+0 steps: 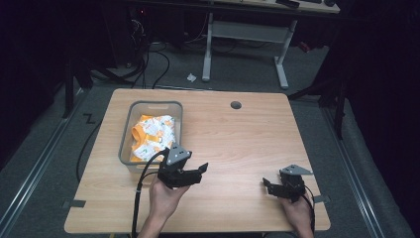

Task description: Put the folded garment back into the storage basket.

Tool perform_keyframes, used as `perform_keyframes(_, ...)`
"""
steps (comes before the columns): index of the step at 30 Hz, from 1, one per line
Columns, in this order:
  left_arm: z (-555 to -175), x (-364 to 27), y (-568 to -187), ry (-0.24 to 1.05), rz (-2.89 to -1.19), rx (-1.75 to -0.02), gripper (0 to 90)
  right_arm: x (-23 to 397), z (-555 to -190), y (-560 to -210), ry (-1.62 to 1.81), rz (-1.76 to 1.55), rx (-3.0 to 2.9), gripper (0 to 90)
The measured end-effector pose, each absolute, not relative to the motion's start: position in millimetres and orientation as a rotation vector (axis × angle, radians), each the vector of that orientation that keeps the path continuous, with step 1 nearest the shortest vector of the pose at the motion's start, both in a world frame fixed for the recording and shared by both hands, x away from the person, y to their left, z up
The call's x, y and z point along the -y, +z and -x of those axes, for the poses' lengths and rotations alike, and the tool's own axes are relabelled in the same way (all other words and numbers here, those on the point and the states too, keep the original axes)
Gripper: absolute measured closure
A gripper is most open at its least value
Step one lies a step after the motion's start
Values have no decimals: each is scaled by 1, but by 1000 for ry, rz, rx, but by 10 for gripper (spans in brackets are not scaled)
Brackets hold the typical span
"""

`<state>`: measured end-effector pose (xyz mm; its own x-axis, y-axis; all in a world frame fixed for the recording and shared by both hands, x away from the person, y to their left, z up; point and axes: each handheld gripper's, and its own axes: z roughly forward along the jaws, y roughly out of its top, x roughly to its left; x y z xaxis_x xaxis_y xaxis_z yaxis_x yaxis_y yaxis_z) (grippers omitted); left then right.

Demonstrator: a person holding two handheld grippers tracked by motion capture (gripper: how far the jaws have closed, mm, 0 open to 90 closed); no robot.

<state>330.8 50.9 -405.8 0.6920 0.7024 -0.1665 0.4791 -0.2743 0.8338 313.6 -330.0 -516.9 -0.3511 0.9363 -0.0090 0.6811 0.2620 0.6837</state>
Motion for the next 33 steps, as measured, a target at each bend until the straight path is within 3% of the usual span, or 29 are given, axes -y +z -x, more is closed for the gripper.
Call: perform_keyframes(33, -339, -38, -442, 219, -1980, -943, 343, 330, -314, -517, 832, -1467, -2125, 227)
